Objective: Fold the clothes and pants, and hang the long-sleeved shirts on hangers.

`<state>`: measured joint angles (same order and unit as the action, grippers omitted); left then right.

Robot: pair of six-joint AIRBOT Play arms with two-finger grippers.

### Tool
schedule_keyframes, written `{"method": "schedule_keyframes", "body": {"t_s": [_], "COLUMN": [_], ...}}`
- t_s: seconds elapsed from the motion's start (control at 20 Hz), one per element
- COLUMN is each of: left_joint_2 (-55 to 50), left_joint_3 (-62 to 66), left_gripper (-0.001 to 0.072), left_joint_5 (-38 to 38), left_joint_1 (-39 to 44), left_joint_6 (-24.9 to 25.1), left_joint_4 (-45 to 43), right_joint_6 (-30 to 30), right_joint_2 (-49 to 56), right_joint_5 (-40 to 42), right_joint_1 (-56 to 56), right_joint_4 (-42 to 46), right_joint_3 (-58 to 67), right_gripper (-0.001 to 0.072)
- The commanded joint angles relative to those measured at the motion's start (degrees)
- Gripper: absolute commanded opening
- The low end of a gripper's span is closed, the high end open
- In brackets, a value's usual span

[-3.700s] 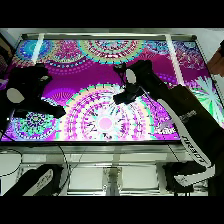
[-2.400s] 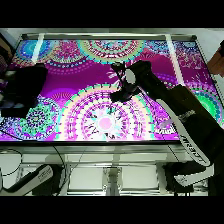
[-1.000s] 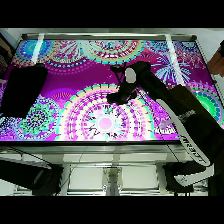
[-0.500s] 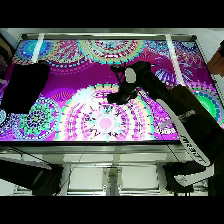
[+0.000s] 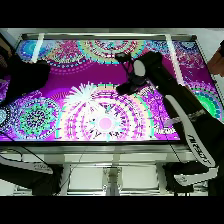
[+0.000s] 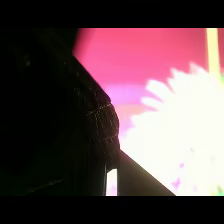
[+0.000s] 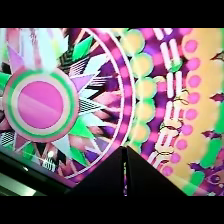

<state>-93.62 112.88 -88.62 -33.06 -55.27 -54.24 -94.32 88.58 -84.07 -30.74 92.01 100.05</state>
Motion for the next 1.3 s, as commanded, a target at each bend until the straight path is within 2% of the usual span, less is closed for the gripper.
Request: {"method": "schedule_keyframes", "body": {"t_s": [0.0,0.1,0.2,0.35,0.5,0.7,0.85,1.0,1.2,1.25], "left_joint_2": [4.66,4.85,5.49,5.46,5.46,5.49,7.45,14.71,25.4,27.36], "left_joint_3": [3.82,3.06,-0.26,-7.54,-17.09,-28.85,-34.86,-38.42,-38.64,-38.64], "left_gripper": [0.0032,0.0032,0.0031,0.0032,0.0032,0.0032,0.0031,0.0032,0.0031,0.0032], "left_joint_5": [-10.64,-17.66,-17.49,-17.53,-17.53,-17.53,-17.55,-17.49,-15.08,-14.8], "left_joint_1": [18.03,30.05,40.46,55.28,67.25,77.64,80.87,80.26,74.69,72.43], "left_joint_6": [2.1,2.86,2.6,2.89,2.86,3.06,3.02,3.06,2.56,2.56], "left_joint_4": [-7.52,-13.44,-18.82,-20.9,-23.28,-23.76,-23.69,-23.32,-22.14,-20.24], "right_joint_6": [2.49,2.51,2.82,5.16,7.08,8.52,9.11,10.19,20.0,21.09], "right_joint_2": [-3.76,-5.97,-7.43,-8.68,-9.01,-9.01,-9.01,-8.94,-7.43,-6.34], "right_joint_5": [0.46,-0.55,-2.25,-4.63,-5.31,-5.22,-6.84,-6.03,4.59,7.1], "right_joint_1": [6.36,10.73,13.79,15.52,15.52,18.73,24.09,28.52,28.3,27.08], "right_joint_4": [3.15,2.75,2.6,2.34,2.78,3.34,2.47,-1.27,-23.91,-26.32], "right_joint_3": [0.66,0.63,0.39,-1.25,-3.23,-3.26,-3.28,-3.26,-3.23,-3.13], "right_gripper": [0.002,0.002,0.002,0.002,0.002,0.002,0.002,0.002,0.002,0.002]}}
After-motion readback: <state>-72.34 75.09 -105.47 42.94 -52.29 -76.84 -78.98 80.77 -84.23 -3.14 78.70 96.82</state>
